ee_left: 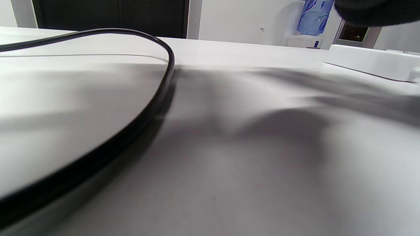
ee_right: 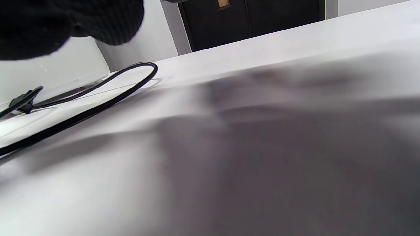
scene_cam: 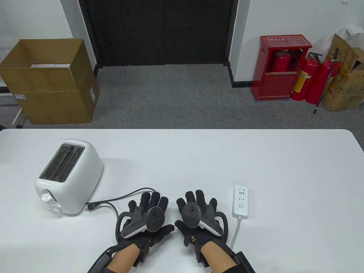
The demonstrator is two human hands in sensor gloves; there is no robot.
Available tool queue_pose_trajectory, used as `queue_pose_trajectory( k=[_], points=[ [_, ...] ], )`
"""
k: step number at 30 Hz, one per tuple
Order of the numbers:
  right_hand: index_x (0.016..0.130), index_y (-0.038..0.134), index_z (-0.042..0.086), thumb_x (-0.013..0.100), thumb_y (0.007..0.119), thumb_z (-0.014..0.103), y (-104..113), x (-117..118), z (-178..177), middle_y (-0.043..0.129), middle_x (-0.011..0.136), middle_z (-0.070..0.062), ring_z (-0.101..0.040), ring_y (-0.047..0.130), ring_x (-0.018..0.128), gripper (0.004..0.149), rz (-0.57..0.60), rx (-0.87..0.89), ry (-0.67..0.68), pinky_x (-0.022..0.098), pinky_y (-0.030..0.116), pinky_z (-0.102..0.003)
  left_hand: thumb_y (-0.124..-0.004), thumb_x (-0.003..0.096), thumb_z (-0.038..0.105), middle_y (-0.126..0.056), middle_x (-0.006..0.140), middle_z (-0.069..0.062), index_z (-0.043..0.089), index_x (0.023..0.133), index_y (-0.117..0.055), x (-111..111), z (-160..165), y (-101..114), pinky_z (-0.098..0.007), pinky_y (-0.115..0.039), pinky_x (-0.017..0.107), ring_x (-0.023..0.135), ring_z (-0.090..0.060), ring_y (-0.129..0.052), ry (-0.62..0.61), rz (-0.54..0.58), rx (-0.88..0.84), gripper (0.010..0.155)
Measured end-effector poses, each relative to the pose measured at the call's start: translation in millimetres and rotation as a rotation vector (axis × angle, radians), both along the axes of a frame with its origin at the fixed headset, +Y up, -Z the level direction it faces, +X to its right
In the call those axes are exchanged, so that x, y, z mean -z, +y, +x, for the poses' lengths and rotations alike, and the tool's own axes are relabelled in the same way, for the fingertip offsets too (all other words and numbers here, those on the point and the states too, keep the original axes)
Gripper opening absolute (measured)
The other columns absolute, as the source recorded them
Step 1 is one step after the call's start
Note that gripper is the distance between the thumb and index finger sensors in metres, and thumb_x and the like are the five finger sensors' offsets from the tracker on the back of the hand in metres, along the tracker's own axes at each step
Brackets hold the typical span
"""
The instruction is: Plug the toaster into the power strip
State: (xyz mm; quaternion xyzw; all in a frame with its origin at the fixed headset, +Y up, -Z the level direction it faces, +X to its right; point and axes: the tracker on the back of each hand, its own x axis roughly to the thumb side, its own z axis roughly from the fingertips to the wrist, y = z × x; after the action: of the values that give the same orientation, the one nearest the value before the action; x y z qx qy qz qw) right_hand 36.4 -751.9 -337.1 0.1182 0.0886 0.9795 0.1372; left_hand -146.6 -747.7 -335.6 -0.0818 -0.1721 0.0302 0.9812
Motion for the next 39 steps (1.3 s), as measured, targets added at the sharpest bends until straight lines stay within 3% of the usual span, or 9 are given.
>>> queue_pose_trajectory(
  k=[15,24,32,39],
  points=[
    [0.107,0.034,0.035,0.044,0.067,0.056,-2.2,0.4,-7.0,0.021,0.120,-0.001,-0.036,0.002,0.104,0.074,-0.015,-0.043,0.017,0.062,0.011,-0.073,-0.058,0.0427,0.074,-0.017,0.124,-0.007,0.031,0.113,-0.015,0.6,-3.9,0.6,-0.077,-0.023,0.066,0.114,-0.044,-0.015,0.014,0.009,-0.015,0.092],
    [0.107,0.035,0.035,0.044,0.068,0.055,2.5,1.7,2.9,0.022,0.120,-0.002,-0.035,0.001,0.104,0.074,-0.015,0.022,-0.028,0.062,0.009,-0.073,-0.058,0.0427,0.073,-0.017,0.124,-0.007,0.031,0.112,-0.016,1.6,-6.7,1.1,-0.077,-0.023,0.066,0.114,-0.044,-0.016,0.025,0.017,-0.023,0.092],
    [0.107,0.037,0.035,0.043,0.070,0.054,13.3,7.4,31.3,0.022,0.120,-0.002,-0.035,0.000,0.104,0.075,0.011,0.105,-0.159,0.063,0.008,-0.073,-0.058,0.0428,0.073,-0.017,0.123,-0.007,0.031,0.113,-0.016,1.4,-8.4,1.8,-0.077,-0.023,0.066,0.114,-0.044,-0.016,0.033,0.020,-0.019,0.092],
    [0.107,0.038,0.033,0.043,0.073,0.054,18.1,14.7,76.1,0.025,0.119,-0.004,-0.038,0.005,0.104,0.076,0.050,0.125,-0.416,0.064,0.011,-0.073,-0.058,0.0428,0.073,-0.017,0.123,-0.007,0.031,0.112,-0.017,2.1,-9.8,2.0,-0.077,-0.023,0.066,0.114,-0.044,-0.017,0.037,0.022,-0.025,0.091]
  ],
)
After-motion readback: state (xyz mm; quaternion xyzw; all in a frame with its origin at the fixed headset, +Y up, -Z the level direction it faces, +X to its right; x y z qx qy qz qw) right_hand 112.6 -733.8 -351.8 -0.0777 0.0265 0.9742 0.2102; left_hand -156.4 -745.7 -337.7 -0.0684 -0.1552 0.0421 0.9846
